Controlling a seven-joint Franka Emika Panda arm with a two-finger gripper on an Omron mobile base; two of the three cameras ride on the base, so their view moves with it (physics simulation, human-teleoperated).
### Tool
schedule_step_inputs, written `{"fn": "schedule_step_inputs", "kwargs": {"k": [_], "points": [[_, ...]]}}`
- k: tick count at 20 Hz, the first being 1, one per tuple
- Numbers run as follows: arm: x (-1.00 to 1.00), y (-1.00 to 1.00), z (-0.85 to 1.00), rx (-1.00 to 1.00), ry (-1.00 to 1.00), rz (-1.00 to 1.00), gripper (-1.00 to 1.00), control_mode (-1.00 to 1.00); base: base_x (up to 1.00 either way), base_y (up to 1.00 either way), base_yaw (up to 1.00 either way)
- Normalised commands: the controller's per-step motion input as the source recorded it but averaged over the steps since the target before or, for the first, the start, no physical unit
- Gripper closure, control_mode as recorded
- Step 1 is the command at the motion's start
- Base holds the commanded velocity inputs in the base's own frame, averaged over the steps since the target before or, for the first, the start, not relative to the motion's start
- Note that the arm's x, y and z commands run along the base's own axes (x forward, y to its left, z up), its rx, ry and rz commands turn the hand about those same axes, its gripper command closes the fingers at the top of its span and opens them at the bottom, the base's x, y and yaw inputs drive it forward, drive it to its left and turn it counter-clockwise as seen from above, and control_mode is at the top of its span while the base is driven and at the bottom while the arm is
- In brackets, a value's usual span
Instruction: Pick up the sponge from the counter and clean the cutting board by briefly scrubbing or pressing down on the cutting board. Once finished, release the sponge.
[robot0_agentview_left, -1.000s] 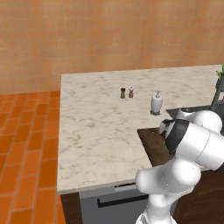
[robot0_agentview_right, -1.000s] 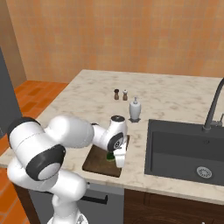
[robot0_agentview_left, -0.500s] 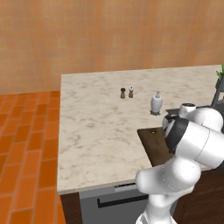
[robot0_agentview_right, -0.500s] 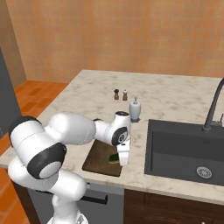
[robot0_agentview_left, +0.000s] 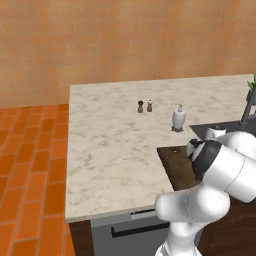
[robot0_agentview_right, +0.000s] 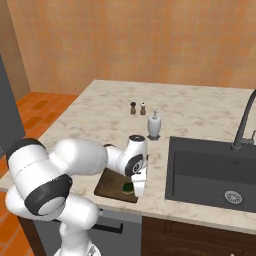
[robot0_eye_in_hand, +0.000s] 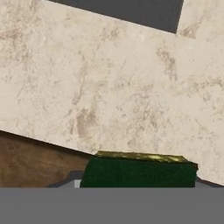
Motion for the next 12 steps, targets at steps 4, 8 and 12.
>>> {"fn": "schedule_step_inputs", "kwargs": {"k": [4, 8, 12], "points": [[-0.92, 0.00, 0.01, 0.09, -0.19, 0.00, 1.00, -1.00, 0.00, 0.00, 0.00], [-0.37, 0.06, -0.42, 0.00, -0.02, 0.00, 1.00, -1.00, 0.00, 0.00, 0.00], [0.09, 0.20, -0.63, 0.00, 0.00, 0.01, 1.00, -1.00, 0.00, 0.00, 0.00]]}}
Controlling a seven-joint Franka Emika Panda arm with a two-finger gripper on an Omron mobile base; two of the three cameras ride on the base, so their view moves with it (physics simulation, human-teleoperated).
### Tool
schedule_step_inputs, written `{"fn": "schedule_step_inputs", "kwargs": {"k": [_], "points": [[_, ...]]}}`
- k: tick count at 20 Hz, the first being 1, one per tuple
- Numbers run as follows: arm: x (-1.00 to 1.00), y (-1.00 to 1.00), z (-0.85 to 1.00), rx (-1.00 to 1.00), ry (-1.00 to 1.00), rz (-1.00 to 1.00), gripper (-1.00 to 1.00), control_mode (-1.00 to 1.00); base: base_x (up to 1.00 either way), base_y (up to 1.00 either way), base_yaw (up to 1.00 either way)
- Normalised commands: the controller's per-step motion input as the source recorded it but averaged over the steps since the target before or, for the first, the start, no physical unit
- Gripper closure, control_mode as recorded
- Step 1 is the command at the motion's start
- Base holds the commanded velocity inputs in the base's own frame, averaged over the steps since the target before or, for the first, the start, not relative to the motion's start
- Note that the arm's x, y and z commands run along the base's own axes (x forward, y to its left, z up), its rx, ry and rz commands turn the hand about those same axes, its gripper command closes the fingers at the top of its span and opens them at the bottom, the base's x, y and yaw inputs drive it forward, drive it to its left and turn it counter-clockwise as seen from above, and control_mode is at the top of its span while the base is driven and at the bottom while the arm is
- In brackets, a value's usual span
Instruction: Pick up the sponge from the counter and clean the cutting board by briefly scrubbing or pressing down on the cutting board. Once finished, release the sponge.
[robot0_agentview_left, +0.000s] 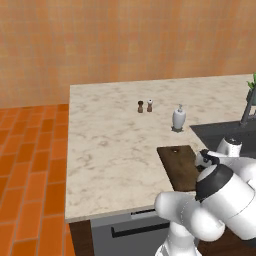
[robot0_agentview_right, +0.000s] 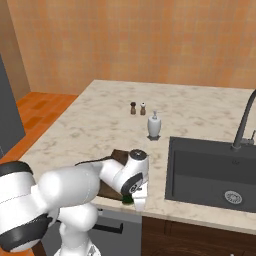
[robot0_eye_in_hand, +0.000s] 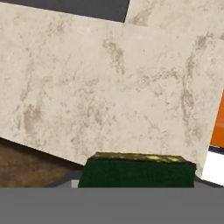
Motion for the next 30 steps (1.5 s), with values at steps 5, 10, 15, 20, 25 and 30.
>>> {"fn": "schedule_step_inputs", "kwargs": {"k": [5, 10, 15, 20, 25, 30], "points": [[0.18, 0.38, -0.14, 0.00, 0.00, 0.01, 1.00, -1.00, 0.00, 0.00, 0.00], [0.09, 0.84, 0.56, -0.02, 0.01, 0.00, 1.00, -1.00, 0.00, 0.00, 0.00], [0.19, 1.00, 0.01, -0.04, 0.00, 0.11, 1.00, -1.00, 0.00, 0.00, 0.00], [0.50, 0.40, -0.53, -0.02, 0.00, 0.07, 1.00, -1.00, 0.00, 0.00, 0.00], [0.16, 0.01, -0.98, -0.01, 0.03, 0.07, 1.00, -1.00, 0.00, 0.00, 0.00], [0.00, 0.63, -0.79, -0.03, 0.01, 0.09, 1.00, -1.00, 0.00, 0.00, 0.00]]}}
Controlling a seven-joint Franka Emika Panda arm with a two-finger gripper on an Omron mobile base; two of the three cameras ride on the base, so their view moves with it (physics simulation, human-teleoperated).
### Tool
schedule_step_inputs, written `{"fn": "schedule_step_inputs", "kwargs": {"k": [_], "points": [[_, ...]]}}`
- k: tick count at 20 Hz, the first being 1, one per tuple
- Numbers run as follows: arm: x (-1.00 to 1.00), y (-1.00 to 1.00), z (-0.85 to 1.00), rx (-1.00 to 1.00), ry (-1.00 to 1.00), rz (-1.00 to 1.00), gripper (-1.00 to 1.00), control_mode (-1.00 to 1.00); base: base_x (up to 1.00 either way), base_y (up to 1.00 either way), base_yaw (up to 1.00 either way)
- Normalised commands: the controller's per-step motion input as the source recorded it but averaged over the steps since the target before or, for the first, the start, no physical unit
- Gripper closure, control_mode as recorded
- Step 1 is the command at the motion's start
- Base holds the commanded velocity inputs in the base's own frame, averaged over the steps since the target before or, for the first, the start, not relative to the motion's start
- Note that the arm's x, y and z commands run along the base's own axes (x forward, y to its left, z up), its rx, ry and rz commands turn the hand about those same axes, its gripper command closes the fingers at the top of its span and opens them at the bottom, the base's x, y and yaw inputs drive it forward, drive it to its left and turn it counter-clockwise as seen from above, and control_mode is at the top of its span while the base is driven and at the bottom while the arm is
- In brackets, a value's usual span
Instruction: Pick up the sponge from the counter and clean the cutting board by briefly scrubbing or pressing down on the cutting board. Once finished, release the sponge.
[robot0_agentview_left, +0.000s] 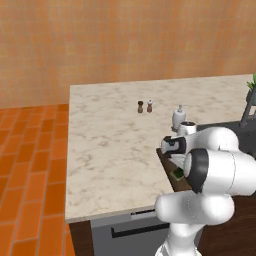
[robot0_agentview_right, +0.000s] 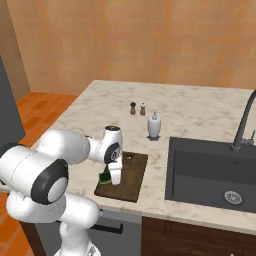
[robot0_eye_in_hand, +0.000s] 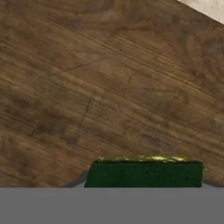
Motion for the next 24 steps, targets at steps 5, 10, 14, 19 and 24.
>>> {"fn": "schedule_step_inputs", "kwargs": {"k": [5, 10, 14, 19, 24], "points": [[-0.01, 0.93, 0.13, 0.00, -0.07, 0.07, 1.00, -1.00, 0.00, 0.00, 0.00], [-0.09, 0.97, -0.22, 0.00, -0.07, 0.15, 1.00, -1.00, 0.00, 0.00, 0.00], [-0.05, 0.49, -0.14, 0.00, -0.09, 0.12, -1.00, -1.00, 0.00, 0.00, 0.00], [-0.15, 0.00, 0.30, 0.00, -0.19, 0.01, -1.00, -1.00, 0.00, 0.00, 0.00], [-0.23, 0.00, 0.76, 0.03, -0.19, 0.00, -1.00, -1.00, 0.00, 0.00, 0.00]]}}
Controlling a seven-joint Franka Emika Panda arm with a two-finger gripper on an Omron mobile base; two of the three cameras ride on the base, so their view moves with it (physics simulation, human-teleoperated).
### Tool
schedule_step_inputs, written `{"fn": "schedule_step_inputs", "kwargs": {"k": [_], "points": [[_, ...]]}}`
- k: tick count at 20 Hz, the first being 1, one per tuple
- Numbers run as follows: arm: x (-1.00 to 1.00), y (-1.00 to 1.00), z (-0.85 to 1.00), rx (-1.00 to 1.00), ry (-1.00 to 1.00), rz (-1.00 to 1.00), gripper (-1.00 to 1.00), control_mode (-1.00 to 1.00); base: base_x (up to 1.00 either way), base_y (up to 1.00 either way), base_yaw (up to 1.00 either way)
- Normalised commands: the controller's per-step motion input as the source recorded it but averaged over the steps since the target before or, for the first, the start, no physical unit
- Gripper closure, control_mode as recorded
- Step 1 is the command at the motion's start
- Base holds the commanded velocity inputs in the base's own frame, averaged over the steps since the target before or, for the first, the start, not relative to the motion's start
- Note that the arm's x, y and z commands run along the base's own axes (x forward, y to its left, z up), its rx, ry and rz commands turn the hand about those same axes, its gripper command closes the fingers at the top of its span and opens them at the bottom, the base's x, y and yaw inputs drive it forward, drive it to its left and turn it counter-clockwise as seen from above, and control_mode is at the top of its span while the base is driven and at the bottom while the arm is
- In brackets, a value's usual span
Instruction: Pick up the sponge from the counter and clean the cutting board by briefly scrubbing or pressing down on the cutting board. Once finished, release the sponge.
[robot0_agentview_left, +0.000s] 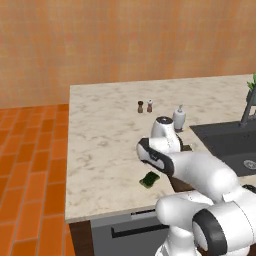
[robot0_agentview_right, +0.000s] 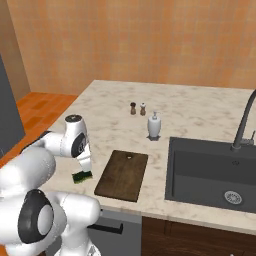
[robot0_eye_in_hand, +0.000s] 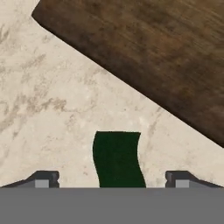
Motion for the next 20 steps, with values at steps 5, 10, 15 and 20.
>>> {"fn": "schedule_step_inputs", "kwargs": {"k": [5, 10, 15, 20], "points": [[-0.85, -0.18, 1.00, 0.11, -0.42, 0.00, -1.00, -1.00, 0.00, 0.00, 0.00], [-0.91, -0.06, 1.00, 0.04, -0.55, 0.00, -1.00, -1.00, 0.00, 0.00, 0.00], [-1.00, -0.01, 1.00, 0.00, -0.55, 0.00, -1.00, -1.00, 0.00, 0.00, 0.00], [-1.00, 0.00, 1.00, 0.00, -0.62, 0.00, -1.00, -1.00, 0.00, 0.00, 0.00]]}}
